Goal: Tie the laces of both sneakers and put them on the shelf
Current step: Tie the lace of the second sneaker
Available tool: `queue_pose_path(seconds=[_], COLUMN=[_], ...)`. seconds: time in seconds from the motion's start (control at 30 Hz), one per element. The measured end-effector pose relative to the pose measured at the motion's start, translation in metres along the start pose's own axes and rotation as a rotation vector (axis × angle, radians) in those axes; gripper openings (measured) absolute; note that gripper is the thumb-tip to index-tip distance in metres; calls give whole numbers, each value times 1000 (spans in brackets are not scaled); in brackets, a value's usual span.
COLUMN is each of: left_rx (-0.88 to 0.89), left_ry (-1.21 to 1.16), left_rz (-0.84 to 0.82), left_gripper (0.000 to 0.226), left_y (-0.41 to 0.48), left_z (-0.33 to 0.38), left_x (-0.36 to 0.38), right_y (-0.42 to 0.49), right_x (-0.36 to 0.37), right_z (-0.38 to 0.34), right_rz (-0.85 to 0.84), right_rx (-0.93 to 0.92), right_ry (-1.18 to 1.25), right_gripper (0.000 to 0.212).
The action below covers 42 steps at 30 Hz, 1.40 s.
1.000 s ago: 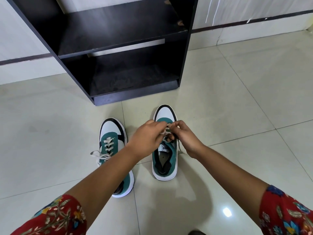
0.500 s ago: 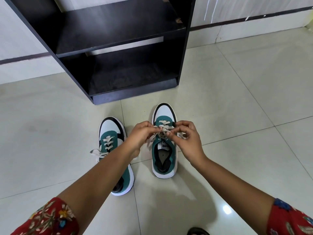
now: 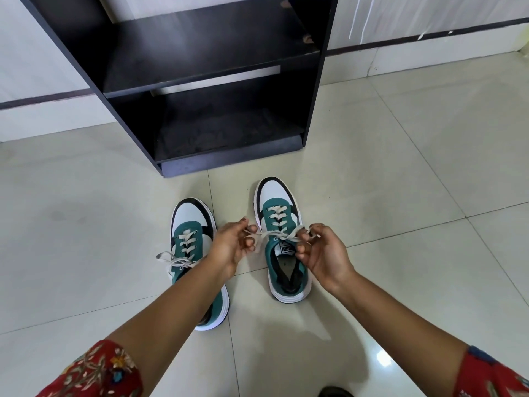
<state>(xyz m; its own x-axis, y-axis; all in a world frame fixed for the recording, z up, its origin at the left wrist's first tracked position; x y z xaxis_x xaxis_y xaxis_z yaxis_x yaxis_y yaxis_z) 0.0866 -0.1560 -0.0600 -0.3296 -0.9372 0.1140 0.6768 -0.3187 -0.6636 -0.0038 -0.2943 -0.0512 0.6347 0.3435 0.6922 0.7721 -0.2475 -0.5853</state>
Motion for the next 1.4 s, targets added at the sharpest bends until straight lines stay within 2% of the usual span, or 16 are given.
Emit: queue_pose_path(seconds=[0.1,0.23,0.33,0.47,0.73,0.83,0.93,1.0,1.03,1.1,1.17,1.2,1.23,1.3,1.4], left_rx=[125,169,254,335,285,248,212,244,289,405,507,556,610,684,574], left_ry=[266,414,530,672,622,612,610,683,713,731,766,808,873,1040,1142], left_rz=[83,184,235,220,218,243,201,218,248,293,320,347,389,491,612], left_gripper=[17,23,28,29,30,29,25,16,20,37,40,38,36,37,38], left_y=[3,1,1,0,3,2,-4,-14,-22,-40,-61,-73,-86,-108,-126], left_z=[10,13,24,34,25,23,18,21,25,34,36,35,34,29,5], left_x=[-8,-13,-16,-9,-19,-17,-16,-19,-21,-25,-31,-36,-43,-57,-85], right_y=[7,11,13,15,15,14,7,-1,-6,-24,-49,-61,-69,-75,-71], right_x=[-9,-18,-21,-27,-32,-33,-28,-27,-27,-23,4,19,28,31,9], right_z=[-6,-2,-2,0,3,-3,-7,-16,-23,-47,-64,-62,-52,-26,1], right_rz=[44,68,85,123,107,102,87,127,164,228,162,93,31,-42,-37], right_rx=[-78,-37,-30,-17,35,35,63,14,-36,-249,-549,-633,-641,-494,-228], right_ry=[-28,166,184,191,130,34,-216,-375,-464,-747,-1112,-1289,-1465,-1779,-2075], right_gripper=[26,28,29,32,34,31,22,7,4,18,16,13,14,35,63])
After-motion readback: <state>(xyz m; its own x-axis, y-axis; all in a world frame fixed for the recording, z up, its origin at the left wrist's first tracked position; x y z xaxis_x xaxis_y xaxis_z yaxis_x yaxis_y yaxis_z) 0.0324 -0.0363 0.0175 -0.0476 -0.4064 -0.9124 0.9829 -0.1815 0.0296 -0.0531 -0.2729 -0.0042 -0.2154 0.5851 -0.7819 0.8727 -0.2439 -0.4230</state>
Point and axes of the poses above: each hand's wrist, its own y-axis towards the middle knuckle, its own x-axis out of the palm, z = x × y, the point moved 10 cm from there along y, towards the middle knuckle, and after that the axes turned 14 degrees about y, right-handed, at the moved point
